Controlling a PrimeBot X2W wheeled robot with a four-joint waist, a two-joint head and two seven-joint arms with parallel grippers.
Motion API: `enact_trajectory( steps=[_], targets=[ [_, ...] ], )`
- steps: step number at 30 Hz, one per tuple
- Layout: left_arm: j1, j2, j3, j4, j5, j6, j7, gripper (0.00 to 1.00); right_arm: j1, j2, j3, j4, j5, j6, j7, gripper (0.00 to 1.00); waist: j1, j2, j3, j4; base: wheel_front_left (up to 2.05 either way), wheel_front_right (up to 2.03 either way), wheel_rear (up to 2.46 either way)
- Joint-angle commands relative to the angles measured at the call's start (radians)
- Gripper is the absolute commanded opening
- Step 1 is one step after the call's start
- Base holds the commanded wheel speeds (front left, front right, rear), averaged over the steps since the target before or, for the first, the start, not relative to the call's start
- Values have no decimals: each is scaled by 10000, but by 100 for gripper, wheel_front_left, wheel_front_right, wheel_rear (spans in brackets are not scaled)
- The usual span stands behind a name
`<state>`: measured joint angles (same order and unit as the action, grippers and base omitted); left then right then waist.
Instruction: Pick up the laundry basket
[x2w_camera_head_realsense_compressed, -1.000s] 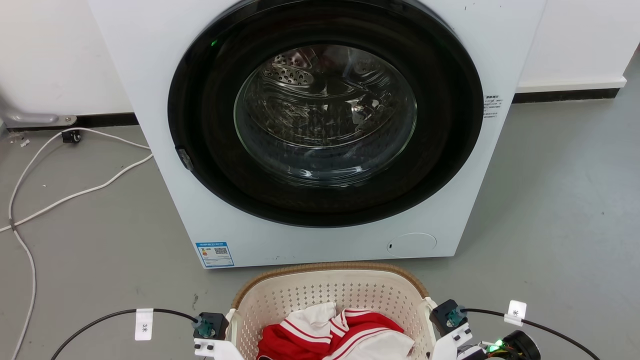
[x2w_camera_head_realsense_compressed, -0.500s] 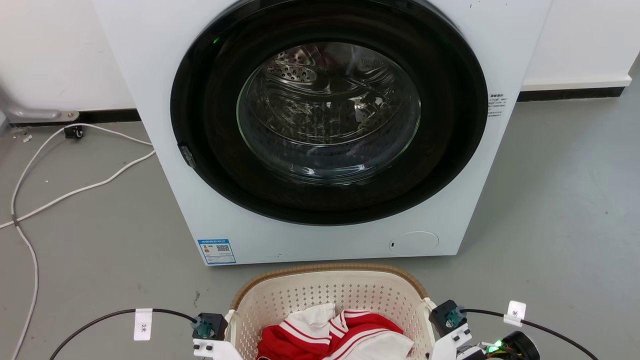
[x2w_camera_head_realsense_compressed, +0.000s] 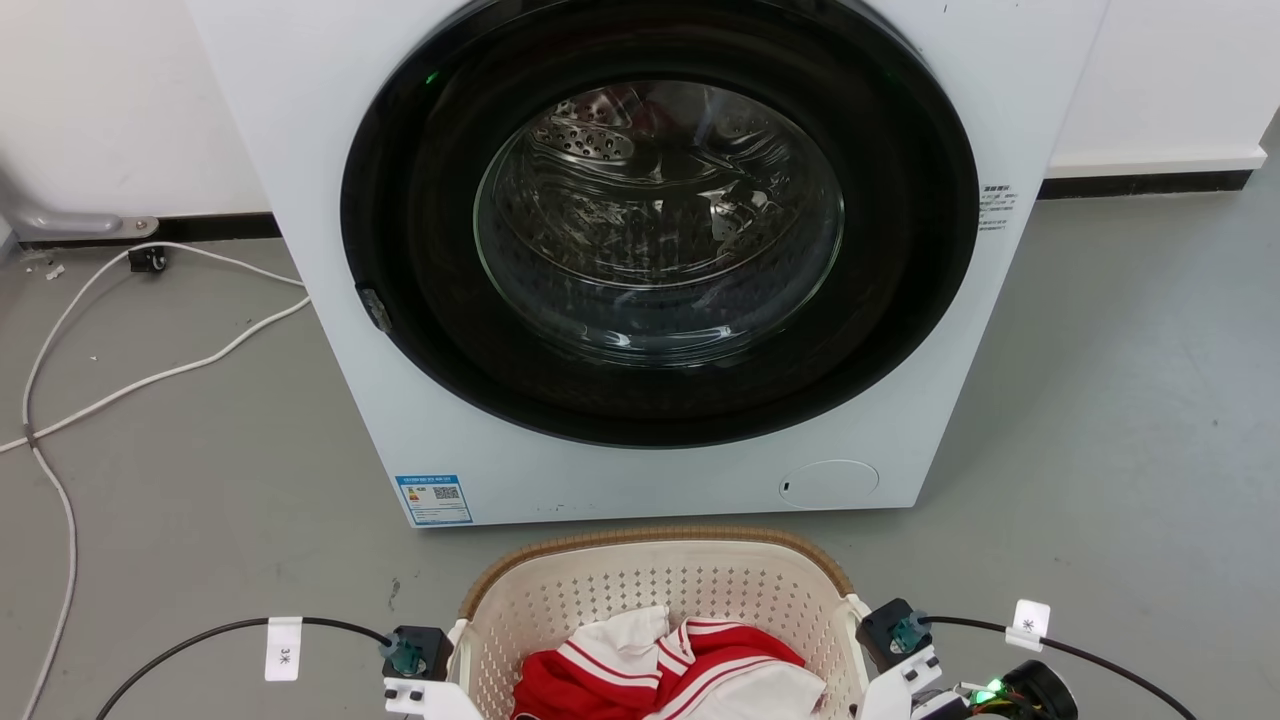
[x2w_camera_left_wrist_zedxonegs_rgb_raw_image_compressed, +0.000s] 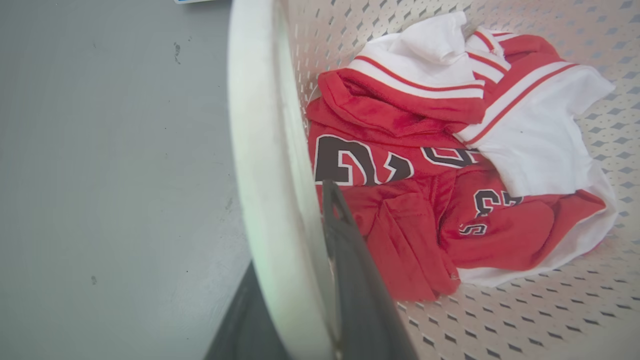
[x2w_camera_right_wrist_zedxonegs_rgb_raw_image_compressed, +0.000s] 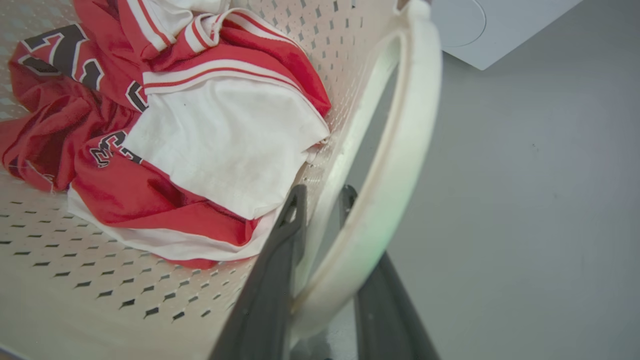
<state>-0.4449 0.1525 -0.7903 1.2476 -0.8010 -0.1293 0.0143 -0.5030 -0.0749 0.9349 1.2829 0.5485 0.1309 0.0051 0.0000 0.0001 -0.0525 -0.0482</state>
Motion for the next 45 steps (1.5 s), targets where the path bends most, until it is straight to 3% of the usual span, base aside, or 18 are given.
enact_trajectory(
  steps=[1, 45],
  targets=[
    [-200, 275, -24, 47, -13, -13, -91, 0, -132, -273, 77, 101, -5, -3, -19, 0, 0, -1, 3, 0, 0, 0, 0],
    [-359, 302, -964, 197, -938, -13, -289, 0, -189, -411, 694, 108, 547, -3, -17, 0, 0, -1, 95, 46, 0, 0, 0]
  ],
)
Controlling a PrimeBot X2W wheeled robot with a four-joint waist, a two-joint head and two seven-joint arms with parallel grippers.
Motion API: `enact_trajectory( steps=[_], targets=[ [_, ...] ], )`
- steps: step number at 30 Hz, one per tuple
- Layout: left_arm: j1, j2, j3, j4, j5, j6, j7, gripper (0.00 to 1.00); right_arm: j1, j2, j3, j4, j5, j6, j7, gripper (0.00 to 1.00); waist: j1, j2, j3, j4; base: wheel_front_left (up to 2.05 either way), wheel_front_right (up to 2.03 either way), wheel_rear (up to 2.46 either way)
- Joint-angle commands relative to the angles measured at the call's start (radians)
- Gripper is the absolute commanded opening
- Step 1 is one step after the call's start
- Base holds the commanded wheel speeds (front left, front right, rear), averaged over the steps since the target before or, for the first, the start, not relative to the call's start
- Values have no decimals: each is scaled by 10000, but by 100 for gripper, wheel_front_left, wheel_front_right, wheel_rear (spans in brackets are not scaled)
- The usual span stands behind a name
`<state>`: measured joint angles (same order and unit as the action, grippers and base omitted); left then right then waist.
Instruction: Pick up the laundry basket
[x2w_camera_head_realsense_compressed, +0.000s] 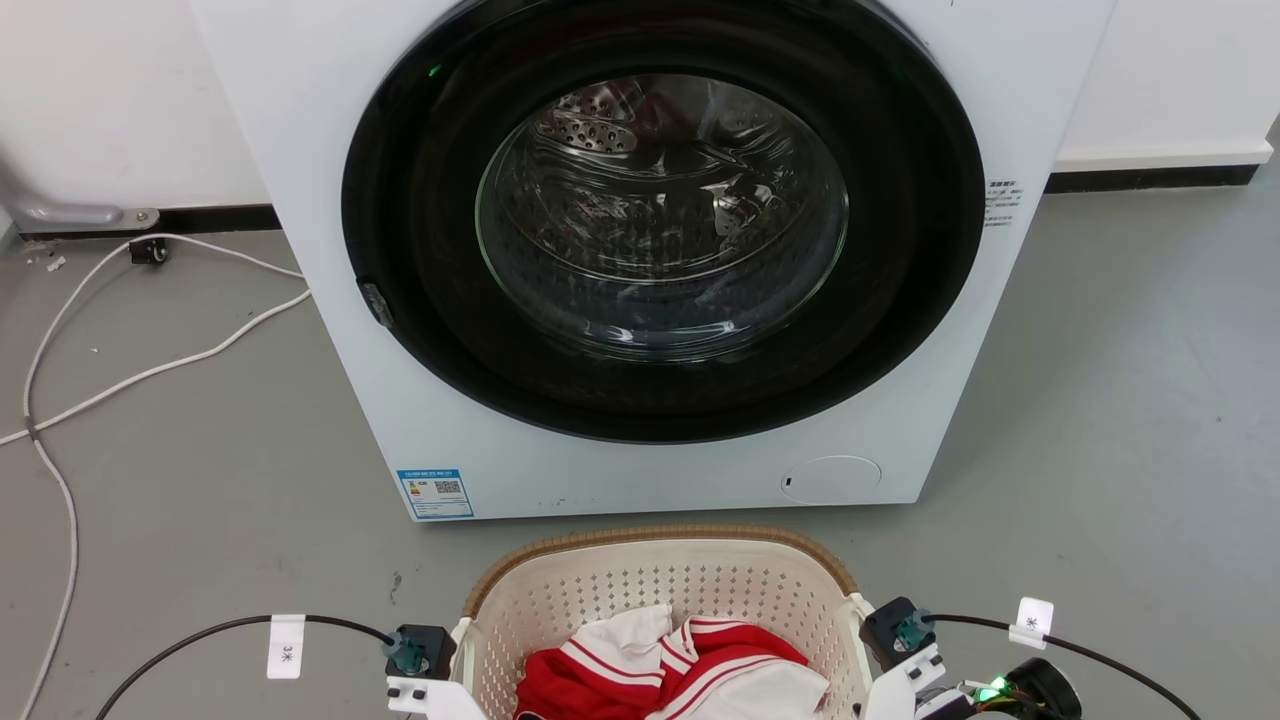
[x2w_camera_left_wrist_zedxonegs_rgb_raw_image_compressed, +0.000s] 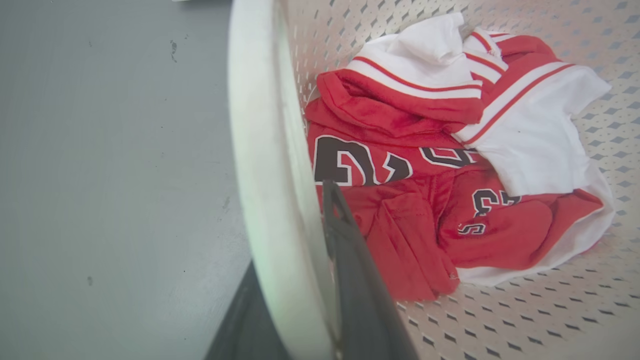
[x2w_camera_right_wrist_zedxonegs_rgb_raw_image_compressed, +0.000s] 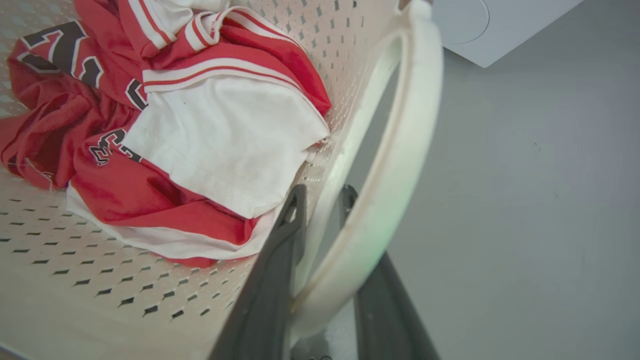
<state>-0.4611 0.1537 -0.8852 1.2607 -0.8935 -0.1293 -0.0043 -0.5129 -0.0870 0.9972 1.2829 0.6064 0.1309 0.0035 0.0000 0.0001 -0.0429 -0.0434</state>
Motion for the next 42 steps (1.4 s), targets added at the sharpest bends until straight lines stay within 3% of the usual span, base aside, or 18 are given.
enact_trajectory(
  steps=[1, 42],
  targets=[
    [-198, 291, -33, 69, -35, -13, -112, 0, -94, -293, 81, 108, -21, -3, -3, 0, 0, -1, 2, -3, 0, 0, 0],
    [-322, 330, -669, 159, -645, -13, -216, 0, -141, -292, 290, 109, 184, -3, -11, 0, 0, -1, 138, -6, 0, 0, 0]
  ],
)
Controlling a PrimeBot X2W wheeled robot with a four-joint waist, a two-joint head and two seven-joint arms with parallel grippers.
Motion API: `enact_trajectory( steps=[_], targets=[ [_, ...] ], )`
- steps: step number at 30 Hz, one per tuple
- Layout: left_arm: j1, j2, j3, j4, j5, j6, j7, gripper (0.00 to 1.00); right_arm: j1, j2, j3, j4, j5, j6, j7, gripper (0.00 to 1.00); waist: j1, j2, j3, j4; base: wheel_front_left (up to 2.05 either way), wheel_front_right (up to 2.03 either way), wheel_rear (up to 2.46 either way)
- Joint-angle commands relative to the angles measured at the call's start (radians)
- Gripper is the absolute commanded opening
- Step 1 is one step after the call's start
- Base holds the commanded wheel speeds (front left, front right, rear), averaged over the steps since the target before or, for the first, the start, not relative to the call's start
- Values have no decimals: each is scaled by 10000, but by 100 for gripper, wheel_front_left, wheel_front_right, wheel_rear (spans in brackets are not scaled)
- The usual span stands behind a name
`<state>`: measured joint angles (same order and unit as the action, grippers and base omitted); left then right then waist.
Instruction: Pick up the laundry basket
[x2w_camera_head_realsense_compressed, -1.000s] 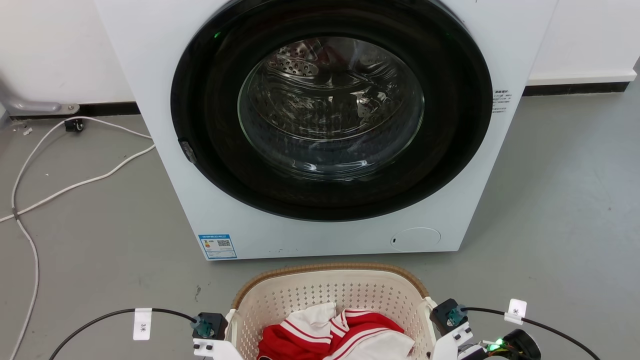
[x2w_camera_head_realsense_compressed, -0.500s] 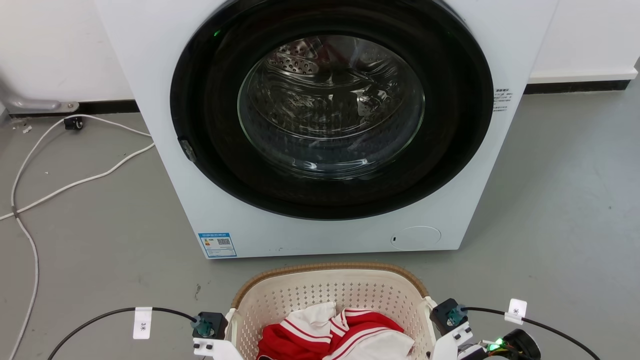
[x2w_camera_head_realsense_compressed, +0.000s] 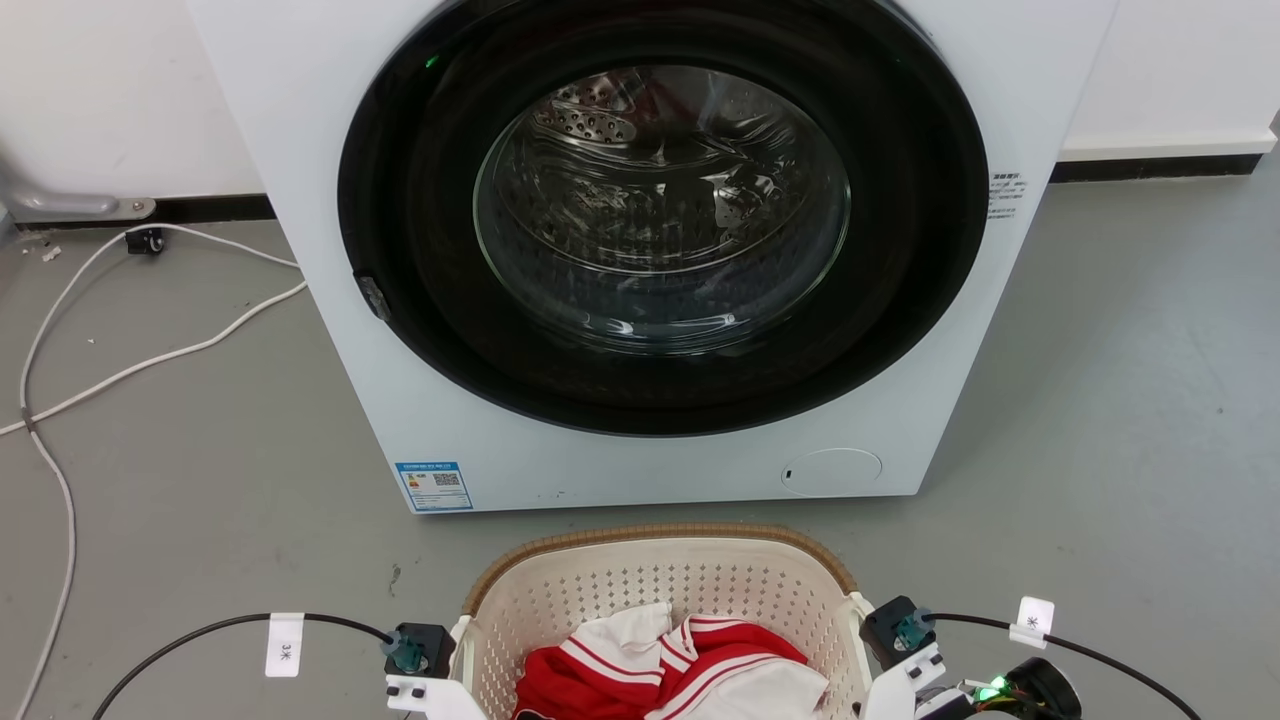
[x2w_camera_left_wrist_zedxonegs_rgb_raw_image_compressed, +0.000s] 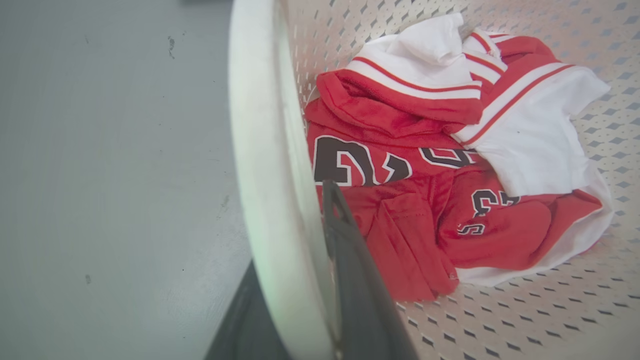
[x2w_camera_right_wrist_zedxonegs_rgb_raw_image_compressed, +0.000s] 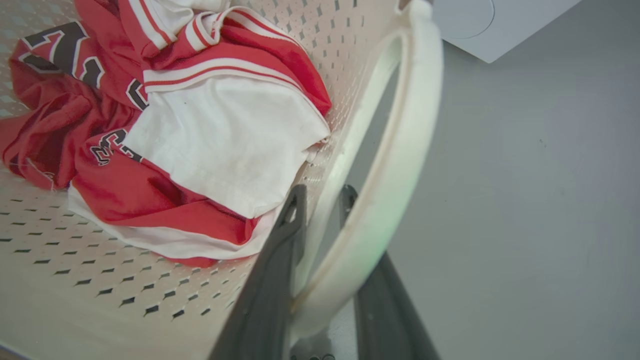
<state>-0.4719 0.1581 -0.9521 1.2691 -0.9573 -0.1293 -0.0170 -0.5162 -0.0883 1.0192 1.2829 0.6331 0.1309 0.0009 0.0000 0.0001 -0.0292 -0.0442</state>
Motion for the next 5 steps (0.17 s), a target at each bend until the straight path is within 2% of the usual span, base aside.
enact_trajectory(
  steps=[1, 5],
  targets=[
    [-219, 283, -15, 72, -15, -13, -93, 0, -108, -283, 73, 109, -81, -3, 15, 0, 0, -1, 7, 6, 0, 0, 0],
    [-227, 286, -70, 79, -67, -13, -113, 0, -120, -287, 85, 110, -67, -3, 5, 0, 0, -1, 27, 18, 0, 0, 0]
  ],
)
